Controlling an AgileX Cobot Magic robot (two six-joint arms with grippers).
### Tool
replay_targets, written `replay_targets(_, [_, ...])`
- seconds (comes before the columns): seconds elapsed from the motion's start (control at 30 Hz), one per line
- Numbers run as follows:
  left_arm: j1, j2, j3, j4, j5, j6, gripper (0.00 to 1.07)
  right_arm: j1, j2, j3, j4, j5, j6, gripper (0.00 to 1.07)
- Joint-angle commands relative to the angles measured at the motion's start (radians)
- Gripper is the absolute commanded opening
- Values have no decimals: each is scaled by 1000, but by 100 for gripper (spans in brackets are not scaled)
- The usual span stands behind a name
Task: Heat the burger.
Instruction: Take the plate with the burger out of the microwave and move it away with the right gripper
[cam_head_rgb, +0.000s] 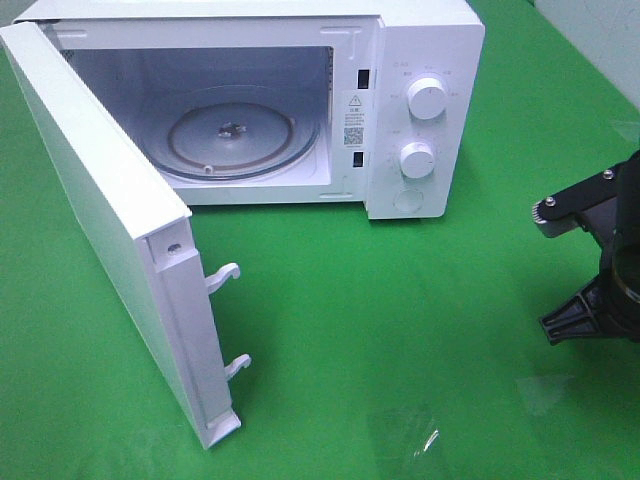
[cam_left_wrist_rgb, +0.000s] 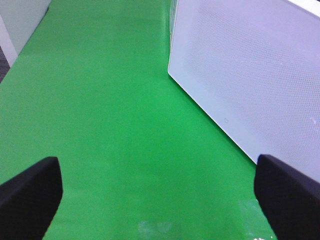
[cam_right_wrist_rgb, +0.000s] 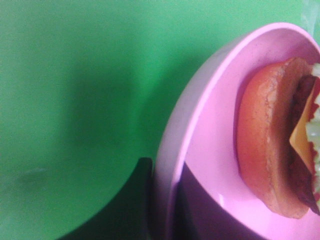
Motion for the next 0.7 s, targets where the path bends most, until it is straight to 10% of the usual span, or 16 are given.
replay_targets(0.03, [1, -5, 0, -3, -13, -4, 98, -84, 48, -6, -110, 11, 45, 2])
replay_targets(0.7, [1, -5, 0, -3, -13, -4, 98, -271, 204, -6, -212, -150, 191, 6])
